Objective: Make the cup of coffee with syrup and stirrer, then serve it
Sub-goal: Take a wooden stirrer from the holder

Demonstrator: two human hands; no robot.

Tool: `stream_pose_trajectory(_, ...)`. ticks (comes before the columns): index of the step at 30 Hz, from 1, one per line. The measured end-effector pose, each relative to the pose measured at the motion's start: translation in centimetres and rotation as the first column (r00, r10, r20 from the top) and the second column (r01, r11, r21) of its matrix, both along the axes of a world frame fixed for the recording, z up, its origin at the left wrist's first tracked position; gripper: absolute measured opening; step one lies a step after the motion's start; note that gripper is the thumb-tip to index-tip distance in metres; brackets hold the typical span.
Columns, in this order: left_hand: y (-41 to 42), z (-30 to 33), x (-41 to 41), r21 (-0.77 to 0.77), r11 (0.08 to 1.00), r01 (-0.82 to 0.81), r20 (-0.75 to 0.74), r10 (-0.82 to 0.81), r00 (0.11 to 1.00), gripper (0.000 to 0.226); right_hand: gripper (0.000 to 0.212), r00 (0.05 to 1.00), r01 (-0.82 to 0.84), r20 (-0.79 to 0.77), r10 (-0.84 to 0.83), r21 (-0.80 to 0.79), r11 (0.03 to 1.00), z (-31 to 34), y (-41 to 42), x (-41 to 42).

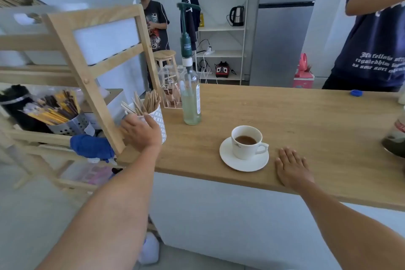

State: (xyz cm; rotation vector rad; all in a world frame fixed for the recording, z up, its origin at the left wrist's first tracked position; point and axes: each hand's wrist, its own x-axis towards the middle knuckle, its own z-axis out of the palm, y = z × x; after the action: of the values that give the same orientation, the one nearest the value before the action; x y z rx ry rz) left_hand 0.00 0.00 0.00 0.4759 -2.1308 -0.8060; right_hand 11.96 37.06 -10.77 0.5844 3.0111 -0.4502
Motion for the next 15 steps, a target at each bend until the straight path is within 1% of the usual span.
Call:
stream_pose_trajectory(3,-1.5,1.7,-0.5,0.075,0.996,0.038,-0.008,-0.037,0.999,0.036,0.056,1.000,0.011,0.018,-0.011,0.010,1.000,0.2,0.0,0.1)
stream_pose_trajectory(7,-2.0,2.8,-1.1,0.128,0.988,0.087,0.102,-0.101,0.990,0.036,0.057,0.999,0.001,0.042,-0.002,0.014,1.000,0.3,-0.3,0.2)
stream_pose_trajectory(11,-1.8,2.9,-1.7,0.069,0.992,0.105,0.137,-0.114,0.984,0.023,0.056,0.999,0.003,0.043,-0.004,0.010,1.000,0.3,-0.2,0.3)
stream_pose_trajectory(15,-1.2,3.2,-1.3,-0.023,0.994,0.111,0.130,-0.107,0.986,0.020,0.057,0.999,0.011,0.040,-0.011,0.002,1.000,0.3,-0.3,0.3)
